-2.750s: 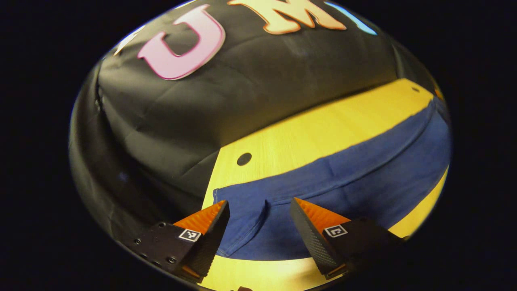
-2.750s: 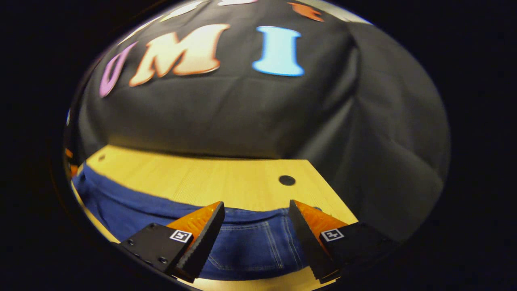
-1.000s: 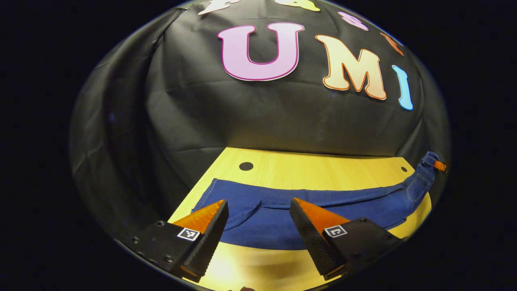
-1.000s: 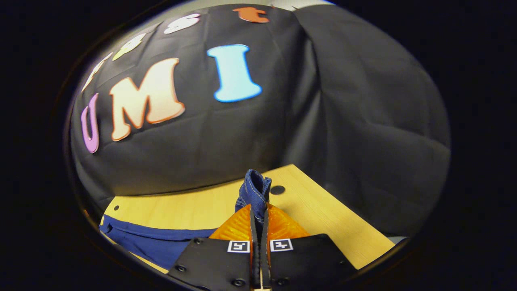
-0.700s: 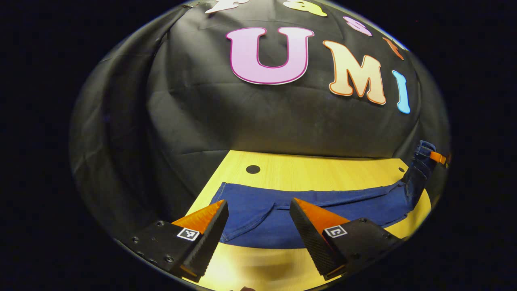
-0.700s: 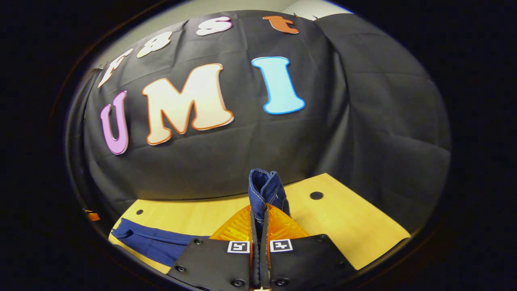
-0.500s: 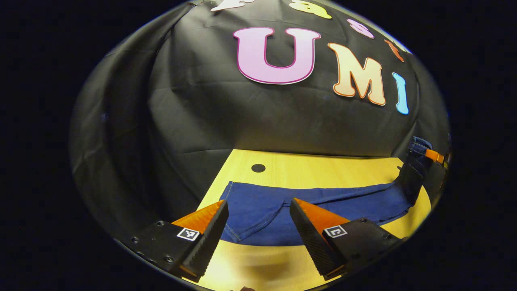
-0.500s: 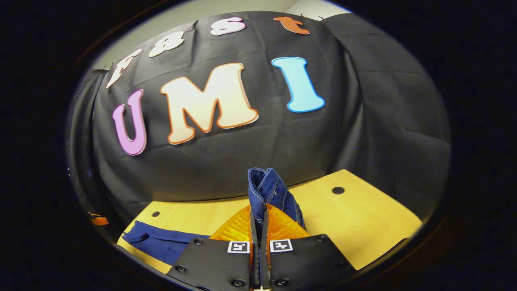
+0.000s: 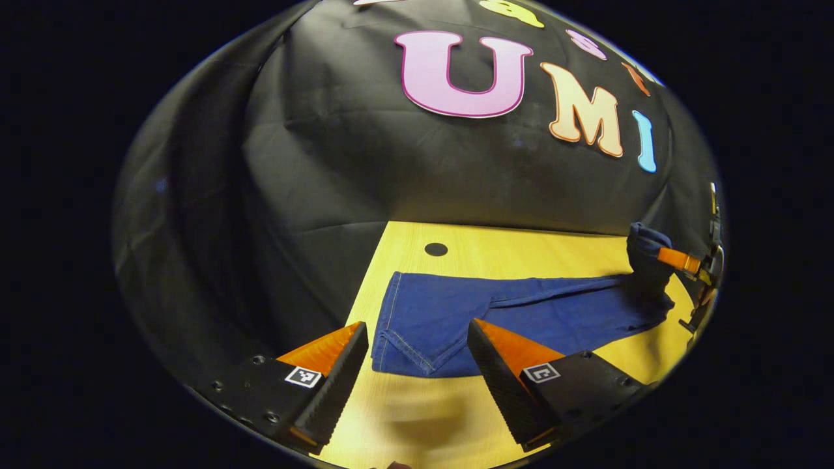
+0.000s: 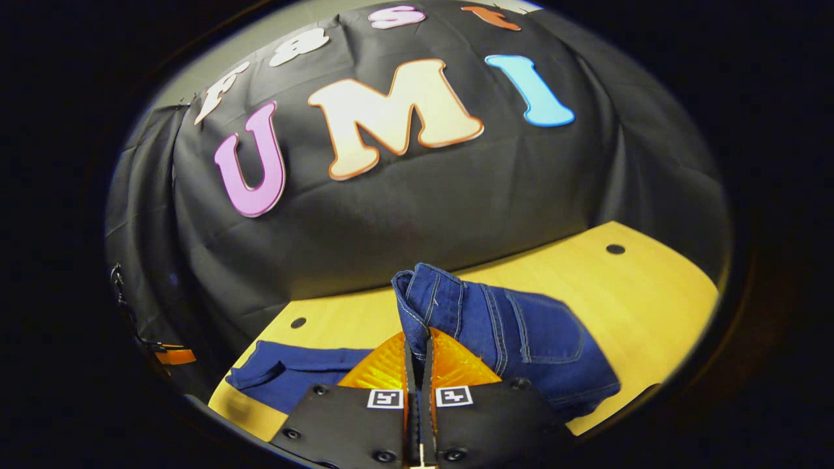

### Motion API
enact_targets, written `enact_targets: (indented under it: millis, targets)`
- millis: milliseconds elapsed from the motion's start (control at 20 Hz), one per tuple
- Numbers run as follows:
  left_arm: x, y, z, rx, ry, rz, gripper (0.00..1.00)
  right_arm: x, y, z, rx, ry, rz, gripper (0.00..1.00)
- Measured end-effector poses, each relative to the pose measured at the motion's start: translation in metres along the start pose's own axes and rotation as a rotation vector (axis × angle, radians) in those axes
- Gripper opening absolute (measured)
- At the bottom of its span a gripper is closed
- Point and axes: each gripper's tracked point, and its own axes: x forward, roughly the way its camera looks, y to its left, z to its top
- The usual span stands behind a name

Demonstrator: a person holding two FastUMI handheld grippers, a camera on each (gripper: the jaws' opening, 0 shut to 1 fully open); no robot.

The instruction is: Grasp the waist and the cuffs of the jeans and fold them to make the two legs overlap; first hold the waist and fold one-third of the jeans toward the cuffs, then hold the cuffs and fold the remaining one-third in the same direction to finish folding.

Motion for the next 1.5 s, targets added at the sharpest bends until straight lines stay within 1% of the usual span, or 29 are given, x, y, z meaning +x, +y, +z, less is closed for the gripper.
enact_targets:
  millis: [200, 250, 350, 450, 500, 550, 600, 700, 750, 800, 1000, 1100, 1250, 1300, 1350, 1400, 1450, 1500]
  targets:
    - [0.010, 0.004, -0.014, 0.011, 0.036, -0.019, 0.96, 0.019, 0.030, -0.057, 0.049, 0.099, 0.081, 0.04]
    - [0.016, 0.003, -0.020, 0.010, 0.047, -0.027, 0.96, 0.023, 0.033, -0.073, 0.060, 0.135, 0.082, 0.04]
    - [0.027, 0.003, -0.030, -0.001, 0.082, -0.046, 0.96, 0.027, 0.033, -0.097, 0.062, 0.194, 0.060, 0.04]
    - [0.039, 0.004, -0.040, -0.012, 0.108, -0.064, 0.96, 0.030, 0.032, -0.102, 0.060, 0.203, 0.053, 0.04]
    - [0.045, 0.007, -0.044, -0.018, 0.117, -0.067, 0.96, 0.029, 0.036, -0.102, 0.084, 0.216, 0.067, 0.03]
    - [0.050, 0.011, -0.049, -0.020, 0.127, -0.065, 0.96, 0.024, 0.037, -0.105, 0.116, 0.244, 0.070, 0.12]
    - [0.056, 0.016, -0.052, -0.023, 0.137, -0.059, 0.96, 0.017, 0.039, -0.104, 0.141, 0.257, 0.072, 0.42]
    - [0.065, 0.019, -0.059, -0.033, 0.162, -0.062, 0.96, 0.013, 0.038, -0.082, 0.117, 0.212, 0.064, 1.00]
    - [0.073, 0.019, -0.064, -0.039, 0.175, -0.065, 0.95, 0.009, 0.038, -0.072, 0.105, 0.185, 0.068, 0.92]
    - [0.079, 0.019, -0.068, -0.046, 0.191, -0.068, 0.95, 0.004, 0.038, -0.061, 0.097, 0.162, 0.070, 0.98]
    - [0.097, 0.027, -0.085, -0.074, 0.237, -0.081, 0.96, -0.024, 0.026, -0.027, 0.053, 0.101, 0.040, 0.98]
    - [0.102, 0.028, -0.095, -0.079, 0.269, -0.092, 0.95, -0.034, 0.016, -0.019, 0.042, 0.088, 0.018, 0.98]
    - [0.104, 0.030, -0.096, -0.047, 0.292, -0.086, 0.96, -0.043, 0.001, -0.019, 0.032, 0.086, -0.019, 0.98]
    - [0.103, 0.037, -0.100, -0.029, 0.316, -0.065, 0.92, -0.045, -0.004, -0.021, 0.030, 0.089, -0.030, 0.98]
    - [0.105, 0.039, -0.102, -0.014, 0.325, -0.059, 0.84, -0.047, -0.008, -0.025, 0.029, 0.093, -0.040, 0.98]
    - [0.108, 0.035, -0.098, -0.011, 0.320, -0.066, 0.70, -0.049, -0.011, -0.029, 0.028, 0.099, -0.048, 0.98]
    - [0.107, 0.029, -0.102, -0.003, 0.339, -0.075, 0.69, -0.051, -0.012, -0.033, 0.026, 0.104, -0.051, 0.98]
    - [0.105, 0.023, -0.099, 0.000, 0.338, -0.088, 0.51, -0.052, -0.012, -0.035, 0.021, 0.107, -0.049, 0.98]
